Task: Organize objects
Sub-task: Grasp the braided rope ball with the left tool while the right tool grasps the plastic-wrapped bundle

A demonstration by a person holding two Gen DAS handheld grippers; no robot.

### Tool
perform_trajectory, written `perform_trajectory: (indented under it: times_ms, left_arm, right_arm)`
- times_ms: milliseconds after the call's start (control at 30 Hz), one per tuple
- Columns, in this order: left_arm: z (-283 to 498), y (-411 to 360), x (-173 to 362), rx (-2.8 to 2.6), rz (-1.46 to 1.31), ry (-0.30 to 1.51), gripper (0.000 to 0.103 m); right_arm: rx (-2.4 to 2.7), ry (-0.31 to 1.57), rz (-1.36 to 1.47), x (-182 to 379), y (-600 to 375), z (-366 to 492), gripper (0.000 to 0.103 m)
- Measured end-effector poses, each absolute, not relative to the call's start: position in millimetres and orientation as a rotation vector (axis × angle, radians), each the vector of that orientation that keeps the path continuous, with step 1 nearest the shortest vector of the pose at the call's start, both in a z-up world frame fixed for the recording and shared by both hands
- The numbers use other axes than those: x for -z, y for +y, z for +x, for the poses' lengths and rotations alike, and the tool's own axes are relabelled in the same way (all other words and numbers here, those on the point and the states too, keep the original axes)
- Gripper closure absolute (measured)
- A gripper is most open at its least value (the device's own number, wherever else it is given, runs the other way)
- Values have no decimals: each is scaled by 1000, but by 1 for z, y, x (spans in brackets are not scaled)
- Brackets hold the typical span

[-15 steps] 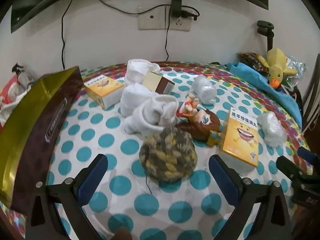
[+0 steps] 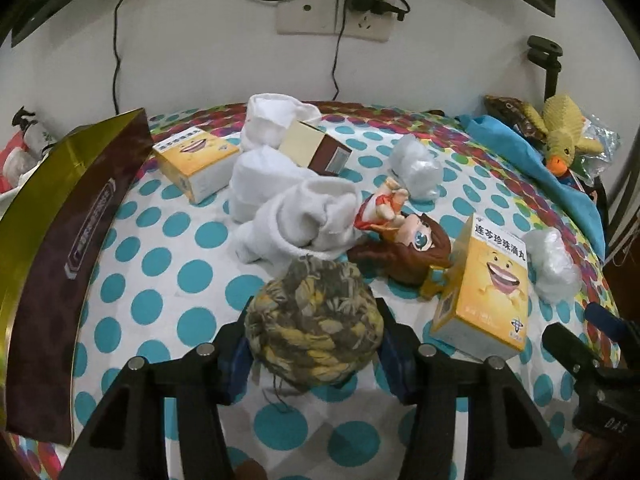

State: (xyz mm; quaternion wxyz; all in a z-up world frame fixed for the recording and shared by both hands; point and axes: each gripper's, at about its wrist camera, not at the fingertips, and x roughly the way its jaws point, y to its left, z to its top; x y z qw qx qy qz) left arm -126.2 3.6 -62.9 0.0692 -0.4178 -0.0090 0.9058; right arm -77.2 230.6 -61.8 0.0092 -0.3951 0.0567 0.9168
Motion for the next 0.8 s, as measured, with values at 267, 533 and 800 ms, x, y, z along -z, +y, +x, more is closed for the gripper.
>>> perform_trajectory:
  times_ms: [267,533,800]
  left_arm:
    - [-101,-11,51,-2815,-1181,-35,49]
    - [-76,-15,45,-2835,-1115,14,48]
    - [-71,-20,50,-2825,-1113,-5,48]
  right_arm:
    - [-2857,200,-1213,57,238,-89,0]
    - [-2821,192,-1237,55,240,-114,0]
    - [-2764,272,-1310,63,249,-125,14]
